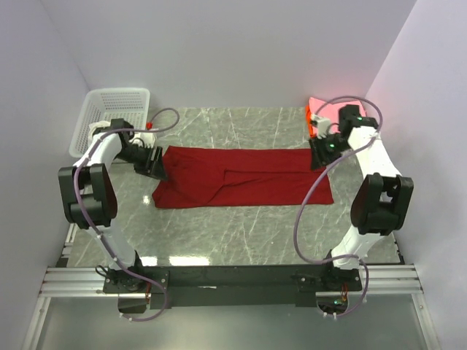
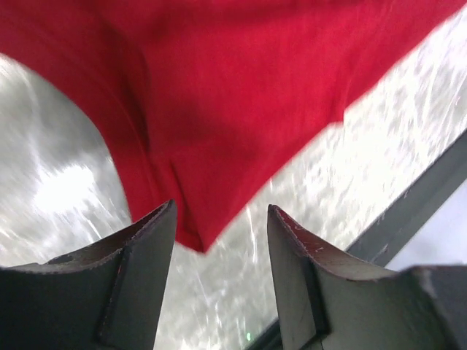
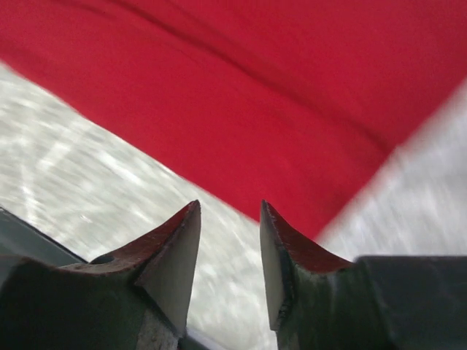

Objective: Fold and stack the t-shirts
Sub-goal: Fold the tshirt

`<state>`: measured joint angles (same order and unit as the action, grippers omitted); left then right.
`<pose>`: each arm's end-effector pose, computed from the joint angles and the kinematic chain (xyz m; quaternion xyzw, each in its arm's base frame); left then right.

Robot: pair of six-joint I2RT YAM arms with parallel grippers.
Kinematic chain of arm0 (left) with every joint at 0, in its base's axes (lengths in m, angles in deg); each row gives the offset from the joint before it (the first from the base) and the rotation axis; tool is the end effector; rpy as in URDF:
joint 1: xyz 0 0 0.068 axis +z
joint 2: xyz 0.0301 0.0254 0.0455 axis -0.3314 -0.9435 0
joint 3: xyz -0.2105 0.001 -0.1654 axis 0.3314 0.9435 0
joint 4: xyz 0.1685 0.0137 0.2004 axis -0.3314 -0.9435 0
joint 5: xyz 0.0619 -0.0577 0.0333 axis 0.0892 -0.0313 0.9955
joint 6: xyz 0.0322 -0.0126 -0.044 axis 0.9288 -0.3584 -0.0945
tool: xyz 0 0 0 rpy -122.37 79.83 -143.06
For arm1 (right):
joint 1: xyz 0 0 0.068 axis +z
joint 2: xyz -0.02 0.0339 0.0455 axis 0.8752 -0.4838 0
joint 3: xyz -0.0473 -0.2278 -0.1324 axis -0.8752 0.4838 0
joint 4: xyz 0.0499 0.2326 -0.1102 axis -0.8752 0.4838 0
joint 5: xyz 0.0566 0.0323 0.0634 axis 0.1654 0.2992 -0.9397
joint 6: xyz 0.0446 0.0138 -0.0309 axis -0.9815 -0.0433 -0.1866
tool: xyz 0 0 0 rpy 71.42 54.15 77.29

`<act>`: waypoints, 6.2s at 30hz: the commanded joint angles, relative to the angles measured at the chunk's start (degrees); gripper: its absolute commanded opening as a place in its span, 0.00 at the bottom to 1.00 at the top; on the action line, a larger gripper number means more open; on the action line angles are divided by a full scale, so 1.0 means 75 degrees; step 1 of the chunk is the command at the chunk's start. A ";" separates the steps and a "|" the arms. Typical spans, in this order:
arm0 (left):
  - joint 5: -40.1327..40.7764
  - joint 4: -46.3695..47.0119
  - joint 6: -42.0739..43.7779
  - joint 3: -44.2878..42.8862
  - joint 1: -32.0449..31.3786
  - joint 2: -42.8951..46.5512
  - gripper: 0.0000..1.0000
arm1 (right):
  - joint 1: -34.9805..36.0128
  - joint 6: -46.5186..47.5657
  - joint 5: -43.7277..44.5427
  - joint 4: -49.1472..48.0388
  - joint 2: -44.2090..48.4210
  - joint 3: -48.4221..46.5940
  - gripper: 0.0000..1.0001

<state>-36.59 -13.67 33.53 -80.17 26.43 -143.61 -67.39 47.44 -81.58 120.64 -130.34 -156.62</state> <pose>0.3441 0.0185 0.2127 0.1686 0.9276 -0.2977 0.1498 0.3450 -0.0220 0.2656 -0.2269 0.9414 0.1596 0.1921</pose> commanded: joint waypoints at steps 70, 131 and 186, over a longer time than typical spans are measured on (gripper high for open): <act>-0.0093 0.0517 -0.1774 -0.1220 -0.0275 -0.2064 0.50 | 0.7816 -0.0332 0.1012 -0.3635 -0.3485 -0.1433 0.32; -0.0947 -0.0748 -0.2031 -0.3070 -0.0275 -0.2579 0.18 | 0.6457 -0.0192 0.1141 -0.2862 -0.3039 -0.3379 0.00; -0.0666 -0.1275 -0.1880 -0.2262 0.0018 -0.2205 0.01 | 0.7605 -0.0859 0.0825 -0.2416 -0.3637 -0.3226 0.54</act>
<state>-35.74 -20.69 17.68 -93.83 26.41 -162.45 -10.22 41.28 -75.81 103.64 -158.38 -180.24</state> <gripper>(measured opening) 0.014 0.530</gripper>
